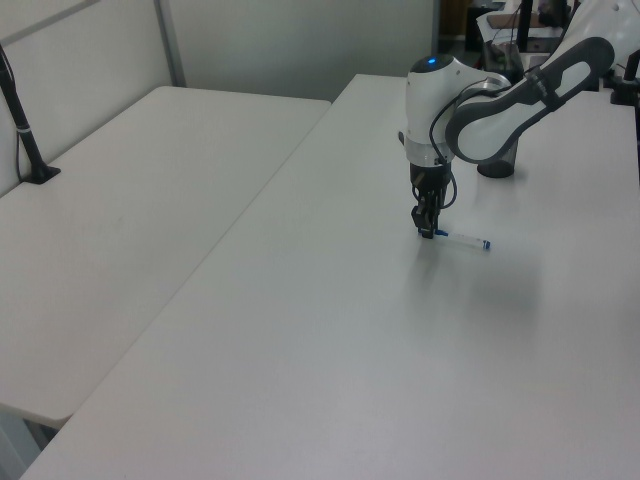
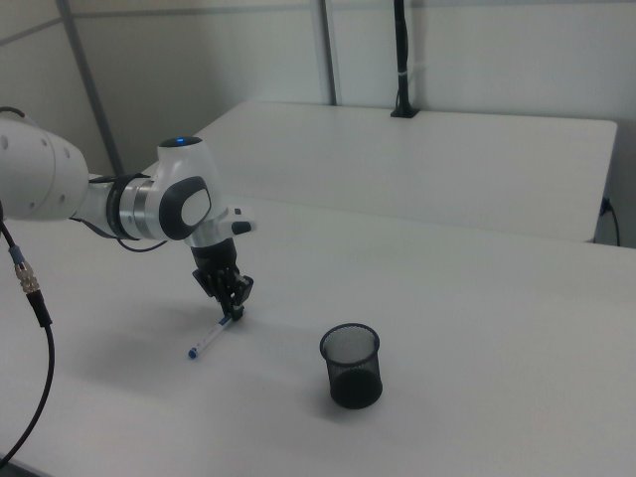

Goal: Insert the marker
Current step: 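Lower the gripper and close it around the marker's blue cap end, then lift the marker and carry it over the black mesh pen cup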

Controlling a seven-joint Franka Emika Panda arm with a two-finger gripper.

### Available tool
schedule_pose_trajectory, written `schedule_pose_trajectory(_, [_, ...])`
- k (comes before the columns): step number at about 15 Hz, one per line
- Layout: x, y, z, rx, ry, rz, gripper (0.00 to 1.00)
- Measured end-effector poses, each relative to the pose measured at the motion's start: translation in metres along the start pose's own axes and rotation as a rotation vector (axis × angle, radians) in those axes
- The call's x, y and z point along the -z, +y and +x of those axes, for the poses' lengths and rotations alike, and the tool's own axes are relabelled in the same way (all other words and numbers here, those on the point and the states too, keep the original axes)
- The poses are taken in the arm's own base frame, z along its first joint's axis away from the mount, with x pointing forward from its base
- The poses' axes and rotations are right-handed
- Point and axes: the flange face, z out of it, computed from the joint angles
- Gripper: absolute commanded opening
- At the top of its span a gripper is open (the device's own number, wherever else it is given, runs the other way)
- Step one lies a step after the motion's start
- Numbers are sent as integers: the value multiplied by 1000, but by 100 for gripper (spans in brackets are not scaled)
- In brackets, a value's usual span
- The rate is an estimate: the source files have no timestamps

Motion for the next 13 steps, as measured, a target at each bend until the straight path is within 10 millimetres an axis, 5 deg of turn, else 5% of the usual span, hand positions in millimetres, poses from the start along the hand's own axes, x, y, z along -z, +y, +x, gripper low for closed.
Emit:
schedule_pose_trajectory(3, [5, 2, 2, -19, 10, 1, 0])
schedule_pose_trajectory(6, [35, 15, 6, -45, 59, 8, 0])
schedule_pose_trajectory(13, [177, 120, -9, -191, 286, -1, 0])
